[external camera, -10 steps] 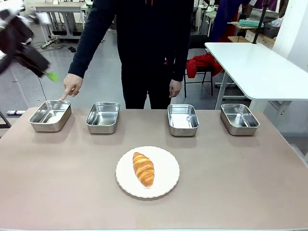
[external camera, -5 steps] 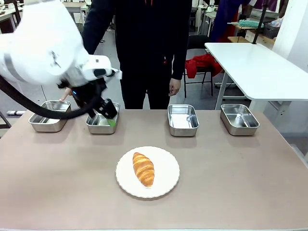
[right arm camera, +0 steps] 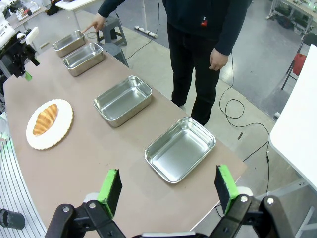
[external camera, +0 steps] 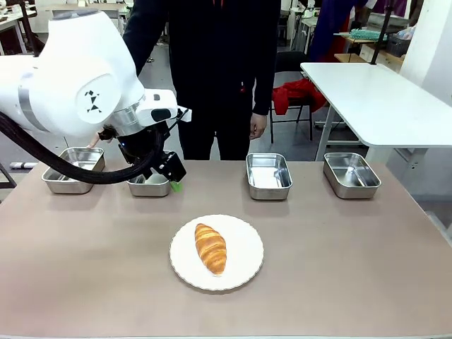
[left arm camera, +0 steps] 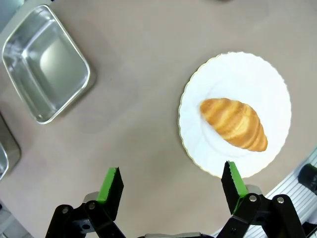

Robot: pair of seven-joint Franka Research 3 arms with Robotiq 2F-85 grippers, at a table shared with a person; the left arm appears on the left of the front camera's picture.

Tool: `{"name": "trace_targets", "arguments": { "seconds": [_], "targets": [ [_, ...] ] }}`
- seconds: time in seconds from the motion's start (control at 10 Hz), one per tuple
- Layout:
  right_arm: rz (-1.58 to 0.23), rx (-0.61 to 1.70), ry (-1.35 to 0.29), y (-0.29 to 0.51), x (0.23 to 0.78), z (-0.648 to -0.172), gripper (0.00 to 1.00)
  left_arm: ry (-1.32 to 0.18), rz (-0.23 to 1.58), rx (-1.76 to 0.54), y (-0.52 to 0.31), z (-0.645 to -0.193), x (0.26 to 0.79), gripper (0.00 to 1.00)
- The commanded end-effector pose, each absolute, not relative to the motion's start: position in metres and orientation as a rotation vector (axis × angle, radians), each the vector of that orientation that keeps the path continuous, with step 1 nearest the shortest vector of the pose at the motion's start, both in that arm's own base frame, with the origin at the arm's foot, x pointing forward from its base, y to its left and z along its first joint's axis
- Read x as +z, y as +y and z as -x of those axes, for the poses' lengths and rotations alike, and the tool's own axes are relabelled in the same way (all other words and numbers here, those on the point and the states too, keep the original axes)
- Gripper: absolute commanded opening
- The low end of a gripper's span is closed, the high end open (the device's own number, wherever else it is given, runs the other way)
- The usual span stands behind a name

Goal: Place the bread in the container.
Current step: Place the Butter Roll into the Airtight Container indicated by the human.

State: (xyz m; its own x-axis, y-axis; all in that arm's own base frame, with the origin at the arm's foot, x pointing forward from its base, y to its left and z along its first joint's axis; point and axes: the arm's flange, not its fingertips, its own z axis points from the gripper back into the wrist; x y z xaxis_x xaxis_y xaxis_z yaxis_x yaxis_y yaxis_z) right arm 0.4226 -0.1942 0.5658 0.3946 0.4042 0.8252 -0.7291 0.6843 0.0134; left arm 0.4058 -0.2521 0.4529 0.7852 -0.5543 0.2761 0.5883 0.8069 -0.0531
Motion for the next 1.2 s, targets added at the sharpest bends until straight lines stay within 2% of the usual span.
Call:
{"name": "trace_targets", "arguments": {
  "seconds": [0.0, 0.1, 0.2, 0.6, 0.8, 1.1],
  "targets": [
    [-0.407, 0.745, -0.911, -0.193, 0.567, -0.423, 0.98, -0.252, 0.131, -0.610, -0.250, -0.407, 0.453, 1.00],
    [-0.407, 0.745, -0.911, -0.193, 0.567, -0.423, 0.98, -0.254, 0.139, -0.618, -0.252, -0.406, 0.453, 1.00],
    [-0.407, 0.745, -0.911, -0.193, 0.567, -0.423, 0.98, -0.261, 0.043, -0.525, -0.268, -0.393, 0.446, 1.00],
    [-0.407, 0.745, -0.911, -0.193, 0.567, -0.423, 0.98, -0.242, 0.108, -0.226, -0.330, -0.346, 0.422, 1.00],
    [-0.407, 0.745, -0.911, -0.193, 0.567, -0.423, 0.98, -0.150, 0.081, 0.066, -0.341, -0.331, 0.402, 1.00],
    [-0.407, 0.745, -0.911, -0.193, 0.567, -0.423, 0.98, -0.180, 0.055, 0.177, -0.360, -0.315, 0.380, 1.00]
  ]
}}
